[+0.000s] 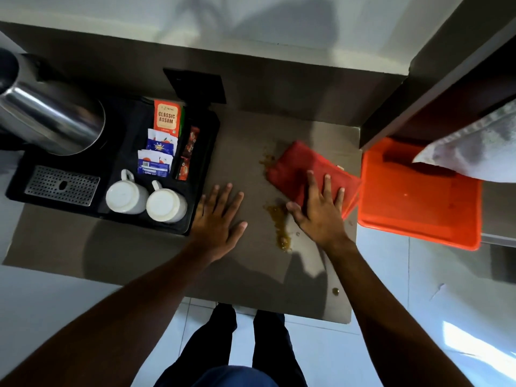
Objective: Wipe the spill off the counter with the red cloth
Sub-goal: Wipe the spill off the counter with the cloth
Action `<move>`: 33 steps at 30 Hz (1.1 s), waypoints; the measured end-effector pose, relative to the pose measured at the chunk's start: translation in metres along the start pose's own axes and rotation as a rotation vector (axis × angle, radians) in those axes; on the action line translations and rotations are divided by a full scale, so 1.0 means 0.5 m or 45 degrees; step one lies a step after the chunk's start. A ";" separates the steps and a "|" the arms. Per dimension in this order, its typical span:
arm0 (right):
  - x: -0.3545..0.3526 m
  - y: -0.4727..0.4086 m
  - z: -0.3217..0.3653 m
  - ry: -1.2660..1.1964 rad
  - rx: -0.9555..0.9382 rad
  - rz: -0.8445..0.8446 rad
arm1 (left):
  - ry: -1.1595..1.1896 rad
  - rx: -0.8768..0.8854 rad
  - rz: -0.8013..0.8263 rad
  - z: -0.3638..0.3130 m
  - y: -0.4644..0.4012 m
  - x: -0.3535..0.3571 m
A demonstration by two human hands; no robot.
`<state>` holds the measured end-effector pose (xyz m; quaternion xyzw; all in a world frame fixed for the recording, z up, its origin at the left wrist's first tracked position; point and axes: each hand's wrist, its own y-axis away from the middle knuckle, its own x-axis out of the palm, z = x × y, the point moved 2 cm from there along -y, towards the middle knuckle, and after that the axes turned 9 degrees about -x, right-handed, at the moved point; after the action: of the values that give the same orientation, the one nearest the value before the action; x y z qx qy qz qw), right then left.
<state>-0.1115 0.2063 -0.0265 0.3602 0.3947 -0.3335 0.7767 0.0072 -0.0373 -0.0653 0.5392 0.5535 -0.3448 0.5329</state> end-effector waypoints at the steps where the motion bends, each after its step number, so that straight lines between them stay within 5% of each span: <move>1: 0.004 0.000 0.002 0.005 -0.016 0.011 | 0.015 0.009 -0.004 0.001 -0.001 0.001; 6: -0.012 -0.025 0.023 -0.142 0.243 -0.250 | 0.079 0.029 -0.043 0.008 0.000 0.007; 10: 0.004 -0.089 0.046 -0.035 0.403 -0.099 | 0.135 0.026 -0.073 0.006 -0.002 0.009; 17: 0.033 -0.179 0.058 0.093 0.619 -0.163 | 0.173 0.009 -0.072 0.006 -0.010 0.010; 27: 0.021 -0.326 0.091 0.221 0.400 -0.169 | 0.109 -0.001 -0.072 0.008 -0.016 0.018; 31: 0.050 -0.277 0.105 0.464 -0.103 -0.031 | 0.116 -0.005 -0.057 0.007 -0.010 0.014; 33: 0.029 -0.229 0.037 0.511 -0.147 0.018 | 0.125 0.001 -0.051 0.008 -0.009 0.015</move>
<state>-0.1899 0.1281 -0.0647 0.3770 0.5574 -0.2262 0.7042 0.0046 -0.0402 -0.0741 0.5445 0.5896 -0.3288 0.4978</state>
